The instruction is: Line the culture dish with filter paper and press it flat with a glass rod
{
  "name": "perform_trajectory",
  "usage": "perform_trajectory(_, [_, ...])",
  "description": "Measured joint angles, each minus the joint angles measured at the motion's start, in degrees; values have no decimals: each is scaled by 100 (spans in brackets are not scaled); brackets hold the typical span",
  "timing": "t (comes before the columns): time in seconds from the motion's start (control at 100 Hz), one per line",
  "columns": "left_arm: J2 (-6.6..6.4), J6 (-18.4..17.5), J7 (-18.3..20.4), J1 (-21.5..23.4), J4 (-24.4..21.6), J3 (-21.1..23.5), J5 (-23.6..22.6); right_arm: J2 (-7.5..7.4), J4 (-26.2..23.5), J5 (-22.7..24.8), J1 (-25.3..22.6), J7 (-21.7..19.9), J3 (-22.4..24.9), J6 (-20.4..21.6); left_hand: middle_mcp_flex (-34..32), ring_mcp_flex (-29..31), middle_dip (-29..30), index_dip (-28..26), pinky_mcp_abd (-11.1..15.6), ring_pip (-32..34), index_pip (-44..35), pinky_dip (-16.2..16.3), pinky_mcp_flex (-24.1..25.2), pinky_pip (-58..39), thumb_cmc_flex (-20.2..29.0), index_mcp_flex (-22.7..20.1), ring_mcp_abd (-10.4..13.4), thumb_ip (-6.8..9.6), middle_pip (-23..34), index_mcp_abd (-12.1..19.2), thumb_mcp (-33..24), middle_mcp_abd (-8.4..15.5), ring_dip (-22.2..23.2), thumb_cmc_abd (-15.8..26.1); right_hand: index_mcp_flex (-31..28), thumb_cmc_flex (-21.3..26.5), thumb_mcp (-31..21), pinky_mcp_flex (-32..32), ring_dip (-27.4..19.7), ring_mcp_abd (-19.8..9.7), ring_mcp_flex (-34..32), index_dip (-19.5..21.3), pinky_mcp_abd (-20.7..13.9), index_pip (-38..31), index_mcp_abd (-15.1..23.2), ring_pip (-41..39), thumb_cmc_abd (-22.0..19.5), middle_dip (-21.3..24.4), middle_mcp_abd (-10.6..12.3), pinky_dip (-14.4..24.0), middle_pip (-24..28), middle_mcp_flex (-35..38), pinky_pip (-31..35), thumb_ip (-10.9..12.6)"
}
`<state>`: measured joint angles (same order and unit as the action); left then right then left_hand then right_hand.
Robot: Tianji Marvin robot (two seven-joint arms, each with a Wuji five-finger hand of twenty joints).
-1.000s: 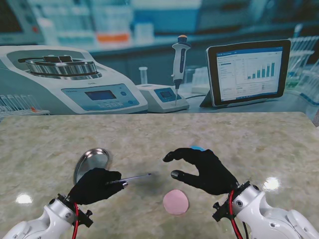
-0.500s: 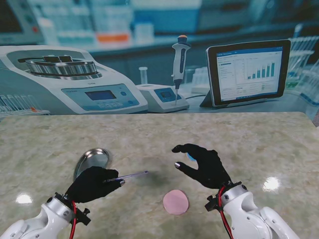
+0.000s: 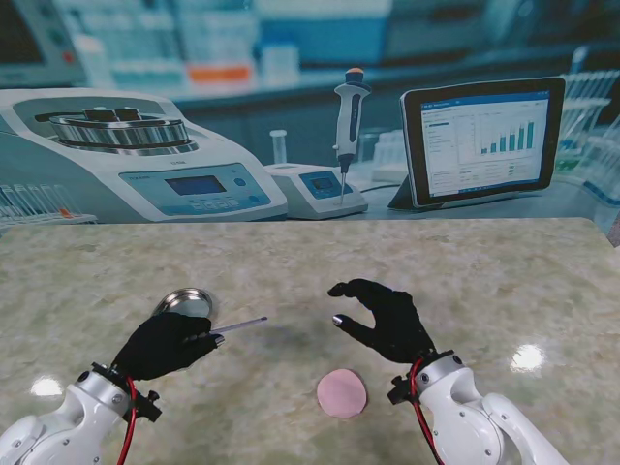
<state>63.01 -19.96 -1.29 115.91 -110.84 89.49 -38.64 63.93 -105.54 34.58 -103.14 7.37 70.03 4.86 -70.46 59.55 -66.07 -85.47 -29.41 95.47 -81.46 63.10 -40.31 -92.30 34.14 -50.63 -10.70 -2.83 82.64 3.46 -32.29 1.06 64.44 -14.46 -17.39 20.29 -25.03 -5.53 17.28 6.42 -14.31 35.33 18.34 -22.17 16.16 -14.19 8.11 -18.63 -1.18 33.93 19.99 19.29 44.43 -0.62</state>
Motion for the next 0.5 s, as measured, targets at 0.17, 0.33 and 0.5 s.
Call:
perform_trajectory(0.17, [0, 102, 95, -139, 172, 179, -78, 3, -11, 78, -8, -3, -8, -15, 0, 0, 0, 0, 0, 0, 0, 0, -27, 0, -22, 0, 0, 1, 0, 0, -12, 0, -17, 0, 0, 0, 1, 0, -1, -4, 0, 0, 0, -1, 0, 0, 0, 43, 0, -59, 13, -31, -2, 0])
perform_trajectory(0.33, [-17, 218, 154, -315, 361, 314, -401, 4, -31, 72, -24, -8, 8, -23, 0, 0, 0, 0, 0, 0, 0, 0, -28, 0, -26, 0, 0, 1, 0, 0, -58, 0, -19, -1, 0, 0, 1, 0, -3, -4, -1, 0, 0, -5, 0, -1, -2, 44, 0, -62, 58, -31, -2, 0])
perform_trajectory(0.5, [-72, 343, 293, -515, 592, 372, -548, 6, -48, 8, -32, -22, 10, -59, 0, 0, 0, 0, 0, 0, 0, 0, -28, 0, -26, 0, 0, 2, 0, 0, -60, 0, -20, -2, 0, 0, 2, 0, -3, -4, -1, 0, 0, -7, -1, -1, -7, 44, 0, -63, 59, -31, -2, 0])
